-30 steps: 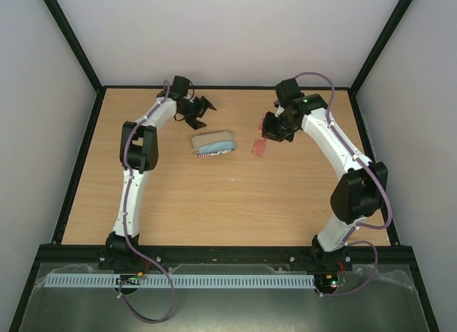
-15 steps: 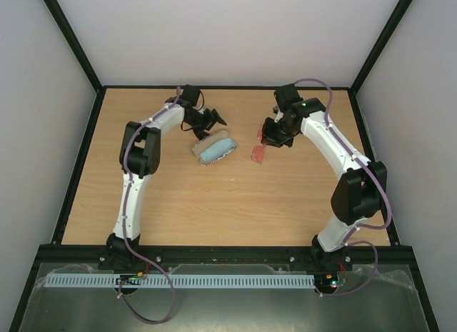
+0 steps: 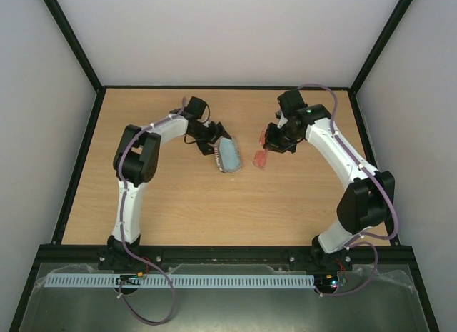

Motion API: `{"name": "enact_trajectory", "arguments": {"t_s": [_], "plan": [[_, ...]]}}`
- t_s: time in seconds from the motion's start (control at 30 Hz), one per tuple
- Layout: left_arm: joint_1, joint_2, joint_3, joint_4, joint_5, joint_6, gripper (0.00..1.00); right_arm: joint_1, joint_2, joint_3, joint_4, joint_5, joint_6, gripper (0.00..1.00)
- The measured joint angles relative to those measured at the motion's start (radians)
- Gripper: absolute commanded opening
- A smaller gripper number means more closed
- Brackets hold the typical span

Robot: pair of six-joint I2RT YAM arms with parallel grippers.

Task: Organize the sunglasses
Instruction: Move the sunglasses case at the center of the board.

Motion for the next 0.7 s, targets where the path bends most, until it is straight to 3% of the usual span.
{"name": "enact_trajectory", "arguments": {"t_s": [0.23,0.5,0.7], "plan": [[-0.063,0.008,0.024,0.018,-0.002,-0.013,0.84,0.000,0.013,0.013,-0.012,0.009,-0.031,0.01],[-0.066,0.060,0.182,0.009,0.012,-0.005,0.84,0.000,0.140,0.144,-0.040,0.074,-0.094,0.01],[-0.066,0.061,0.204,0.013,0.033,-0.005,0.84,0.000,0.228,0.198,-0.050,0.108,-0.112,0.01]]}}
